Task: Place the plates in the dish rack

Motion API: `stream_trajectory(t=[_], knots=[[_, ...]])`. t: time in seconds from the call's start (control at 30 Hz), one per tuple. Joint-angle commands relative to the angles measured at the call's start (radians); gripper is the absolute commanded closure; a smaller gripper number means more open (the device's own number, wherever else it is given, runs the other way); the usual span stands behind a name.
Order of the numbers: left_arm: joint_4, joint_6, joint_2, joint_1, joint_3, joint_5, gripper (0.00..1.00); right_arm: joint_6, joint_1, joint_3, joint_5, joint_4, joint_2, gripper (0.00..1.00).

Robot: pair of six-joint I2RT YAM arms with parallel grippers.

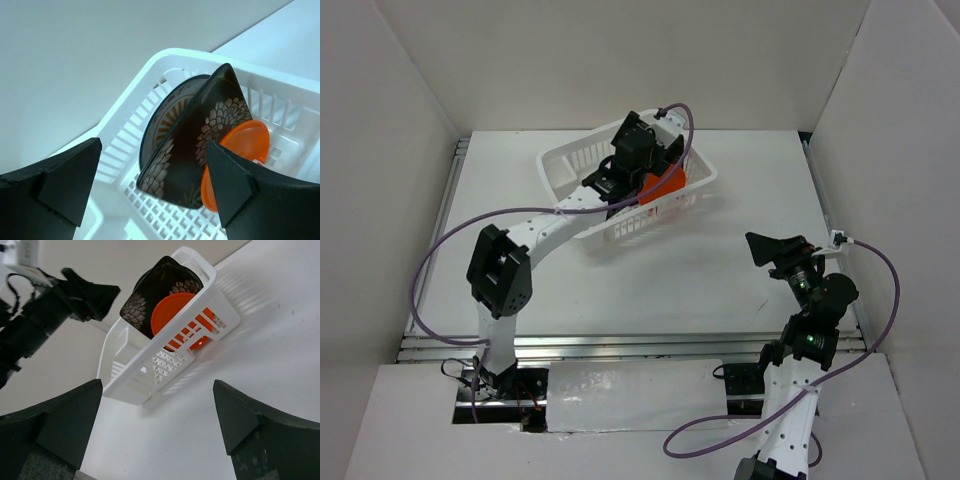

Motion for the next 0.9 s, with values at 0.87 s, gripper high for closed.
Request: stream_trajectory(t=[0.87], knots=[[0.044, -0.532, -1.13, -0.129, -1.04, 0.009, 0.0, -0.088, 0.014, 0.191, -0.173, 0.022, 0.056, 0.0]])
